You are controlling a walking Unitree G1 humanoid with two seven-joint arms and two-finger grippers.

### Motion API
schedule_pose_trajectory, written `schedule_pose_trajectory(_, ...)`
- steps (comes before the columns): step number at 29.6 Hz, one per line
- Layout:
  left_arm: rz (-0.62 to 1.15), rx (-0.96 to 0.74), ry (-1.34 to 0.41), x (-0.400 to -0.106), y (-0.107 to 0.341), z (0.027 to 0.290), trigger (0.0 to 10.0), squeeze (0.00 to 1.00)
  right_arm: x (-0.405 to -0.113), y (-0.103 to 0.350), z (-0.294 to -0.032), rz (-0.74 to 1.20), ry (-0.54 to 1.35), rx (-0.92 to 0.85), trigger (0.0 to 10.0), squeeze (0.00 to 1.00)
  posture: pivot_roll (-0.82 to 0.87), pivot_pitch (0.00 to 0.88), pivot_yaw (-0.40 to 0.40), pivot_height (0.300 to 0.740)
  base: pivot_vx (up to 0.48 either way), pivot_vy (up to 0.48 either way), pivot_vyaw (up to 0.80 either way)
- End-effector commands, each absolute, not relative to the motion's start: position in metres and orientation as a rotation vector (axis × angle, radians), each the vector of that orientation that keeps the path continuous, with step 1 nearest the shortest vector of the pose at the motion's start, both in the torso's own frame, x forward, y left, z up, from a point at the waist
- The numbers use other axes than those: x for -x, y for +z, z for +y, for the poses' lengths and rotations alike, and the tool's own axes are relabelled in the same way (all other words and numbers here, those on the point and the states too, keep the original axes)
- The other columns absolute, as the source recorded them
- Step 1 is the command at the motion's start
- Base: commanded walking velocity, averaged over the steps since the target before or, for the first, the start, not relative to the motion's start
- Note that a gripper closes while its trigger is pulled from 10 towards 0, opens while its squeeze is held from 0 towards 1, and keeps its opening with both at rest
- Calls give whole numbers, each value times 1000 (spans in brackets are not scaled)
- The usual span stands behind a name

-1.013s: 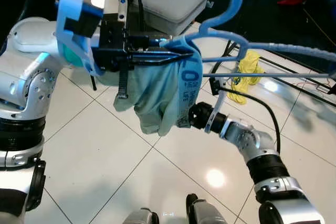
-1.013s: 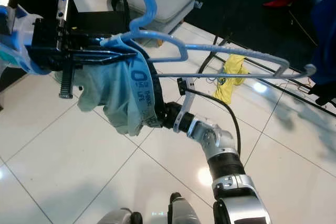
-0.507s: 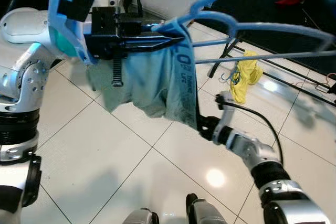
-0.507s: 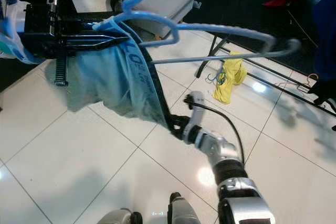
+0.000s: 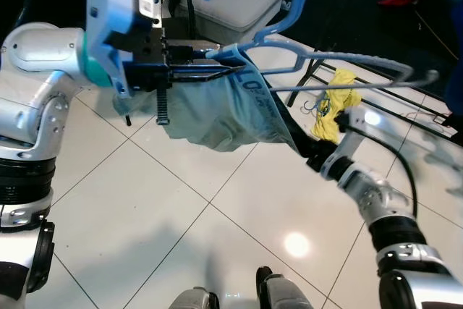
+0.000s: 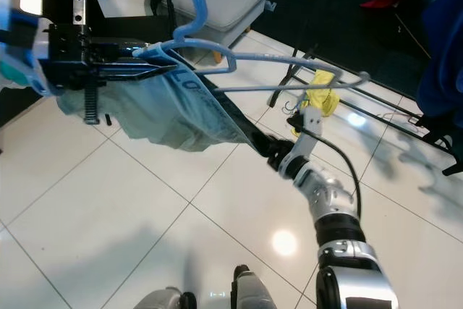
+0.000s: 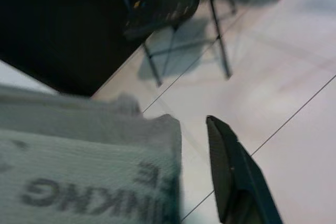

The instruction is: Hang hanger

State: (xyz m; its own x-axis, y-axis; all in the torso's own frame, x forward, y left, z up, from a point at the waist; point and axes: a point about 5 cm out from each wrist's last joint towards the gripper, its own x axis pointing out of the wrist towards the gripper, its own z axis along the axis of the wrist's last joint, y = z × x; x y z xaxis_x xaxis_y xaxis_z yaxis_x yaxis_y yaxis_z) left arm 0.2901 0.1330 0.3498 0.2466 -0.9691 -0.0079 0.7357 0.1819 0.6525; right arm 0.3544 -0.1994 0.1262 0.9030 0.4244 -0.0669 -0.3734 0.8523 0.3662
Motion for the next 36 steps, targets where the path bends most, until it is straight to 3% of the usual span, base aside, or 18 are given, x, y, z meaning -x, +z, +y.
schedule_pose_trajectory(1, -410, -684, -1202, -298, 340, 135, 8549, 0, -352, 131, -203, 127, 403, -328, 0, 0, 49, 127, 98, 740, 0, 0, 0)
schedule_pose_trajectory(3, -322, -800, -1140, -308, 319, 139, 6157, 0, -352, 150, -213, 83, 388, -303, 0, 0, 38, 129, 95, 740, 0, 0, 0)
schedule_pose_trajectory(4, -290, -850, -1131, -311, 310, 142, 5412, 0, -351, 154, -218, 84, 380, -293, 0, 0, 33, 129, 94, 740, 0, 0, 0)
schedule_pose_trajectory(6, -273, -876, -1130, -312, 304, 144, 5412, 0, -350, 156, -221, 87, 374, -287, 0, 0, 33, 129, 94, 740, 0, 0, 0)
schedule_pose_trajectory(9, -239, -909, -1120, -315, 296, 150, 4588, 0, -347, 157, -231, 110, 355, -275, 0, 0, 23, 126, 85, 740, 0, 0, 0)
schedule_pose_trajectory(14, -203, -940, -1092, -317, 287, 159, 4588, 0, -342, 161, -252, 133, 296, -232, 0, 0, 17, 121, 78, 740, 0, 0, 0)
schedule_pose_trajectory(23, -226, -933, -1089, -318, 286, 157, 3961, 0, -347, 167, -250, 120, 290, -226, 0, 0, 15, 111, 69, 740, 0, 0, 0)
schedule_pose_trajectory(24, -253, -931, -1072, -320, 291, 155, 3686, 0, -348, 165, -236, 108, 341, -269, 10000, 0, 24, 107, 68, 740, 0, 0, 0)
schedule_pose_trajectory(27, -303, -891, -1046, -322, 303, 151, 3608, 0, -346, 157, -213, 81, 412, -358, 10000, 0, 27, 104, 71, 740, 0, 0, 0)
schedule_pose_trajectory(31, -347, -840, -1050, -320, 314, 149, 3608, 0, -344, 147, -203, 79, 417, -474, 10000, 0, 32, 104, 74, 740, 0, 0, 0)
schedule_pose_trajectory(32, -438, -716, -1065, -314, 336, 141, 4314, 0, -341, 131, -190, 81, 411, -680, 10000, 0, 45, 105, 79, 740, 0, 0, 0)
schedule_pose_trajectory(33, -473, -668, -1071, -311, 344, 138, 4314, 0, -340, 126, -185, 83, 401, -762, 10000, 0, 45, 105, 79, 740, 0, 0, 0)
schedule_pose_trajectory(36, -509, -620, -1074, -308, 352, 135, 4235, 0, -338, 119, -178, 87, 406, -858, 10000, 0, 47, 105, 83, 740, 0, 0, 0)
